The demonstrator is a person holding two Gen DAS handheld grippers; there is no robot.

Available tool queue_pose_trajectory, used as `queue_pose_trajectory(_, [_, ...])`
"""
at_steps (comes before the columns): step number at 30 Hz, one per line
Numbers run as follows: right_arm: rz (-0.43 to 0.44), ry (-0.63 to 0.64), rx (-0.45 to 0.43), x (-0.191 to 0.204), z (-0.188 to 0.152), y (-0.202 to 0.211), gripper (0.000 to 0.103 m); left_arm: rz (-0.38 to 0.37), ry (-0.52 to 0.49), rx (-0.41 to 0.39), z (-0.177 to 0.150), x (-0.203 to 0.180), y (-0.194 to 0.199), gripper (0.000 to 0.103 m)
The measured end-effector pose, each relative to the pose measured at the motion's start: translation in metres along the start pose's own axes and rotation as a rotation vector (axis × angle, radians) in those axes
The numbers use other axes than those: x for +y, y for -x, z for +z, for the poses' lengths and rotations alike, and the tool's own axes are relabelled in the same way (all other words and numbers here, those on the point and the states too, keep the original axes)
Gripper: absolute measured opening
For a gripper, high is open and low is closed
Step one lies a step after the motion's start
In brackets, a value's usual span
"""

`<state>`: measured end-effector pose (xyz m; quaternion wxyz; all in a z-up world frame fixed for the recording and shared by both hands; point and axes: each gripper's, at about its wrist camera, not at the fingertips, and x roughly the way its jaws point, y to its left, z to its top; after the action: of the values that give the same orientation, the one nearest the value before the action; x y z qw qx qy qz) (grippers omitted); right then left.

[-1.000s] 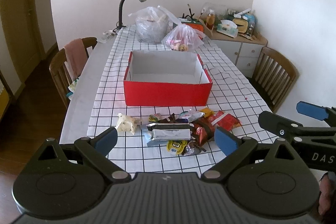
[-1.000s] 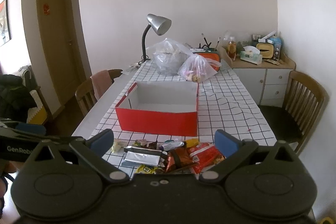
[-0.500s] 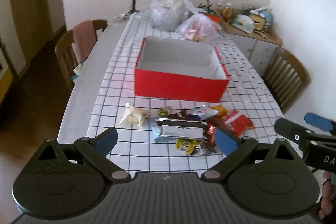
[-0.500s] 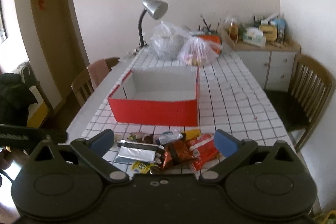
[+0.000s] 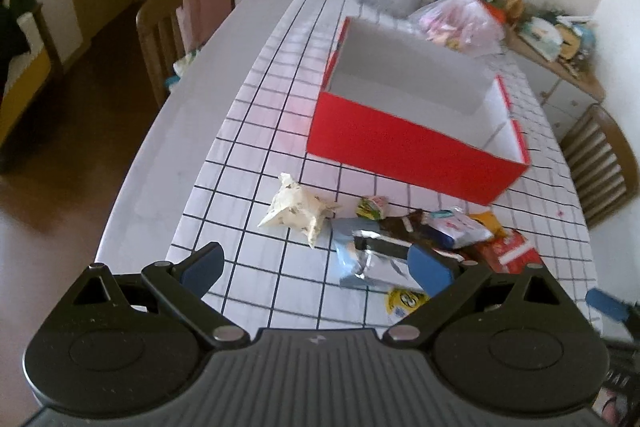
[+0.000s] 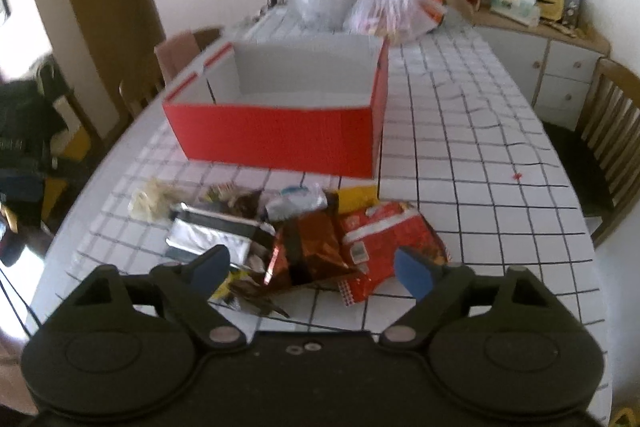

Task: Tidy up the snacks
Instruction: 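Grasp the cream wrapped bun with the left gripper while the right grasps the brown chip bag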

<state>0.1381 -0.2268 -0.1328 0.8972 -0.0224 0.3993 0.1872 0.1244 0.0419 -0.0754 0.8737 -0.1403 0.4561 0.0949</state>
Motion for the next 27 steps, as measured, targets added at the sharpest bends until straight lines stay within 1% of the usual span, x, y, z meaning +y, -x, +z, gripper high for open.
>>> queue_pose_trajectory(3, [0.006,-0.004,0.037,-0.005,0.004,-0.018,0.082,0.018,0.014,0.028,0.012,0.003,-0.021,0.099])
queue_pose_trajectory(6, [0.025,-0.029,0.059,-0.009,0.013,-0.032,0.081,0.031,0.053,0.083,0.023,0.009,-0.044,0.099])
queue_pose_trajectory(9, [0.038,-0.018,0.074,-0.006,0.019,-0.042,0.08,0.04,0.128,0.149,0.033,0.018,-0.069,0.099])
queue_pose_trajectory(14, [0.055,0.015,0.142,-0.004,0.022,-0.06,0.075,0.059,0.246,0.226,0.044,0.029,-0.105,0.098])
queue_pose_trajectory(16, [0.063,0.021,0.165,-0.005,0.023,-0.066,0.075,0.072,0.292,0.247,0.047,0.033,-0.116,0.095])
queue_pose_trajectory(20, [0.066,0.04,0.203,-0.004,0.025,-0.077,0.073,0.1,0.38,0.292,0.051,0.04,-0.137,0.094])
queue_pose_trajectory(26, [0.069,0.066,0.244,0.0,0.027,-0.092,0.069,0.132,0.443,0.333,0.053,0.042,-0.158,0.094])
queue_pose_trajectory(27, [0.068,0.071,0.25,0.001,0.027,-0.094,0.068,0.139,0.45,0.338,0.053,0.042,-0.161,0.094])
